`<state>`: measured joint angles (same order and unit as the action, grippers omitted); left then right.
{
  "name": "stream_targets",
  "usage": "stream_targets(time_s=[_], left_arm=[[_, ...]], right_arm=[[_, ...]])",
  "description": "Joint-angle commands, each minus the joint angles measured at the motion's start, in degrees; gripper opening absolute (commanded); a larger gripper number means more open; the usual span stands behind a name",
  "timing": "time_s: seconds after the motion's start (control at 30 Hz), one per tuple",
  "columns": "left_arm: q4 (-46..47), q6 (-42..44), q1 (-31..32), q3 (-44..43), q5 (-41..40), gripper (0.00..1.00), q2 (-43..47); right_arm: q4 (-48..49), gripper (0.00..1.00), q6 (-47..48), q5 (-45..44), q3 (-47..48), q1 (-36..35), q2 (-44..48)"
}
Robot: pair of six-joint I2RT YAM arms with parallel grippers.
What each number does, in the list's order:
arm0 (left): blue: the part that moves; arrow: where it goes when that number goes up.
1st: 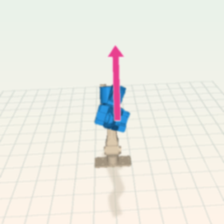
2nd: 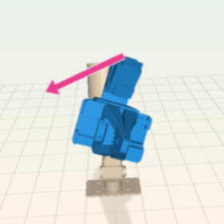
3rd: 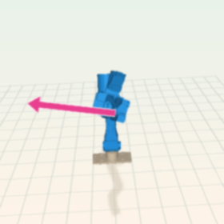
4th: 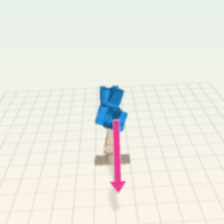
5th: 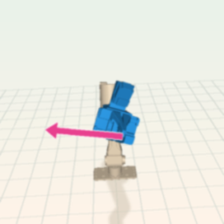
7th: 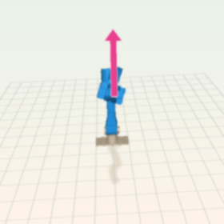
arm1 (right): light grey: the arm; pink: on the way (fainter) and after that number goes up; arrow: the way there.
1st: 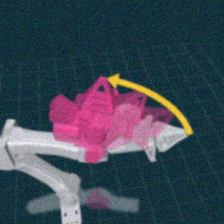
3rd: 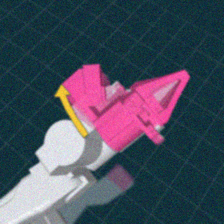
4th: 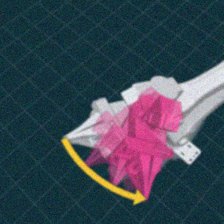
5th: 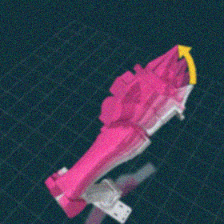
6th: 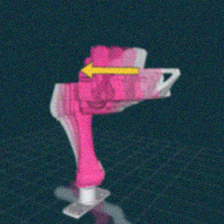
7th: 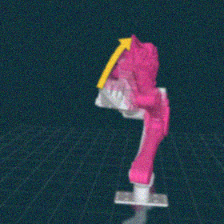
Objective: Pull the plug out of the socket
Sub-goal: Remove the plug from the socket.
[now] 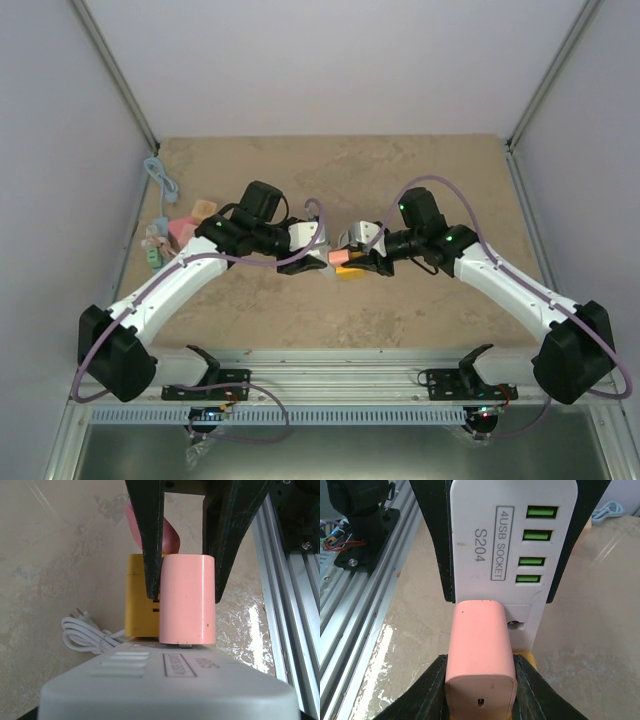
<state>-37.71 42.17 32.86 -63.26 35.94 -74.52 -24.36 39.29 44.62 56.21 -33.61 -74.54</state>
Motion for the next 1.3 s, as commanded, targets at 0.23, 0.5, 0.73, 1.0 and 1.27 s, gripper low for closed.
stream_targets(time_s=[0.23, 0.5, 0.73, 1.0, 1.27], left_arm=[[1.53, 0.03, -1.28, -0.31, 2.72, 0.0, 3.01], [-0.87, 3.84, -1.31, 0.86, 5.12, 0.0, 5.37], [0.77, 2.39, -1.3, 2.26, 4.23, 0.0, 6.49], [6.52, -3.45, -1.31, 3.29, -0.1, 0.0, 6.35], [6.02, -3.07, -1.3, 2.62, 0.5, 0.0, 5.45]], right_arm=[[-3.07, 0.01, 0.74, -0.83, 3.92, 0.73, -1.31], [-12.39, 0.01, 5.39, 3.84, 11.65, 0.73, -7.37], [-12.56, 0.01, 5.4, 1.25, 13.56, 0.58, -8.51], [-4.72, 0.0, 2.11, -4.07, 7.26, -0.55, -3.21], [-1.41, 0.01, 1.4, -4.61, 3.42, -0.5, -0.55]])
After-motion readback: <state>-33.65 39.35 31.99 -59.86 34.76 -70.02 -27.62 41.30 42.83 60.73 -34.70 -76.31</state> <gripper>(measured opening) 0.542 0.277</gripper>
